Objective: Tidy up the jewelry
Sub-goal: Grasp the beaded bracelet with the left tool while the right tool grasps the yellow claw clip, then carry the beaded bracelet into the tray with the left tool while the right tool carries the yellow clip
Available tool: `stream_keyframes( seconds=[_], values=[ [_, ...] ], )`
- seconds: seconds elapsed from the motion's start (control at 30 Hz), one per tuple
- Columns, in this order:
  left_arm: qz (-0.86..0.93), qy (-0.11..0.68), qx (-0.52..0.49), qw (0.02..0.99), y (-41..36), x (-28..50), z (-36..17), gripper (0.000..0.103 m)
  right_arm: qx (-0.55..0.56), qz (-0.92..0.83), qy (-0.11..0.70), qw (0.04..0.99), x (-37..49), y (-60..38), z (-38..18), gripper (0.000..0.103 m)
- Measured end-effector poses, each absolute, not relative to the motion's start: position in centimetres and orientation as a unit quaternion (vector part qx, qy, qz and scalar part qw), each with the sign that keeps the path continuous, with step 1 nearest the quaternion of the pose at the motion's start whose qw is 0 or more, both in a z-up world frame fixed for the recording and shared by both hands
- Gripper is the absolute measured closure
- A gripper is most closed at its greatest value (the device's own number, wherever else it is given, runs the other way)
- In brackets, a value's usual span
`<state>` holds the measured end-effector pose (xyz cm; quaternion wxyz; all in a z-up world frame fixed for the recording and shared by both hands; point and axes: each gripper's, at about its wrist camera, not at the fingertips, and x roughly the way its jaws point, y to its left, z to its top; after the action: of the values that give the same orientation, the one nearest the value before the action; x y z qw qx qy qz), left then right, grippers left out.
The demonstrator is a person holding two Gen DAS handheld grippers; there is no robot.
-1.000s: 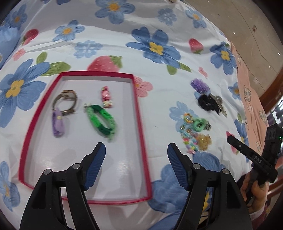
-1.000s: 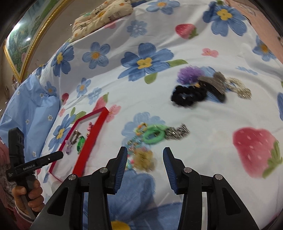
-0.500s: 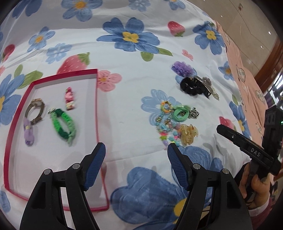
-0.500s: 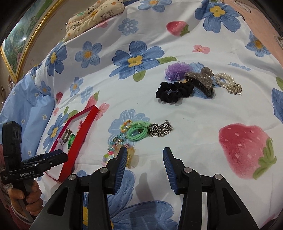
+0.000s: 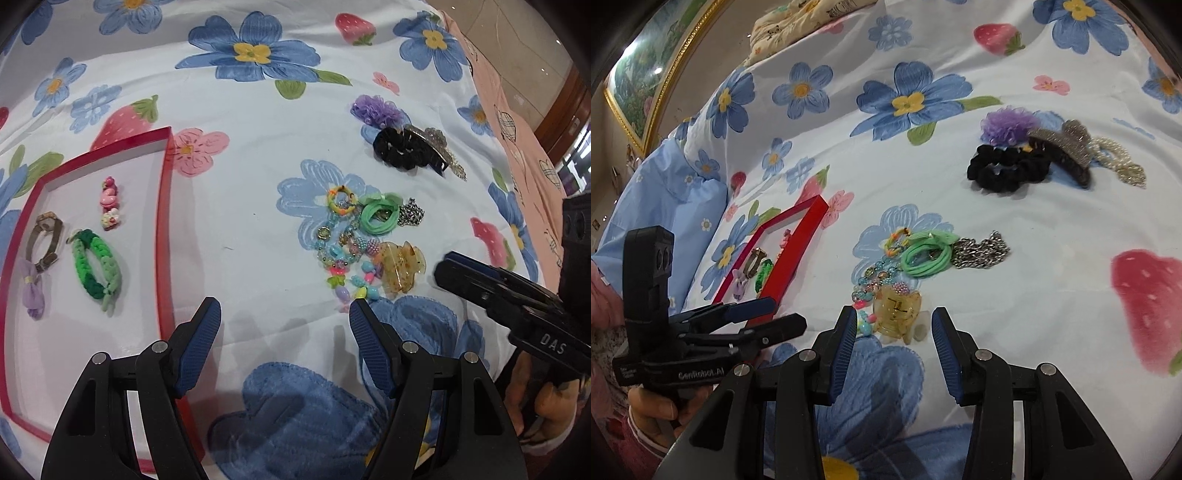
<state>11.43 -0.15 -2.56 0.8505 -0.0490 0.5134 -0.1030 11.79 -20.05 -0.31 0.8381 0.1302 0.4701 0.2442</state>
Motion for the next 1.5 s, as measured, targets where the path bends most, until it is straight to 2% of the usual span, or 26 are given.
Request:
stream_keyframes(
  seconds=[0.13,0.23,0.3,0.33,0.43,0.53,0.6,0.9,1.5],
  values=[
    [-0.116,0.516,-0.049,0.847,-0.7,12.1,-3.0,0.037,0.148,0.24,0.479,0.831,12.7,-20.3,-1.4,0.066],
    [-0.127,0.519,-0.048,0.844,-1.2,12.8,-3.3,0.039,0.164,0.239,0.487,0.824,13.3,-20.5,-2.1,0.081],
    [-0.136,0.522,-0.045,0.841,-1.9,13.3,-3.7,0.043,0.19,0.248,0.493,0.812,13.8,-20.9,-2.8,0.096],
    [-0.14,0.524,-0.043,0.839,-2.2,13.5,-3.9,0.044,0.2,0.251,0.494,0.808,13.9,-21.1,-3.0,0.096],
    [-0.153,0.531,-0.039,0.833,-3.0,13.9,-4.6,0.057,0.2,0.248,0.488,0.813,13.8,-21.5,-2.8,0.098],
    [-0.162,0.53,-0.033,0.832,-3.6,14.2,-4.9,0.074,0.193,0.243,0.476,0.823,13.6,-21.9,-1.8,0.1],
    [-0.174,0.53,-0.035,0.829,-3.9,14.4,-5.0,0.092,0.19,0.24,0.47,0.828,13.5,-22.1,-1.3,0.1],
    [-0.205,0.512,-0.038,0.834,-4.3,13.3,-3.9,0.093,0.193,0.237,0.459,0.835,13.2,-22.7,-0.3,0.1],
    [-0.19,0.443,-0.072,0.873,0.0,9.5,2.6,0.093,0.182,0.258,0.44,0.841,11.8,-21.3,2.2,0.1]
  ],
)
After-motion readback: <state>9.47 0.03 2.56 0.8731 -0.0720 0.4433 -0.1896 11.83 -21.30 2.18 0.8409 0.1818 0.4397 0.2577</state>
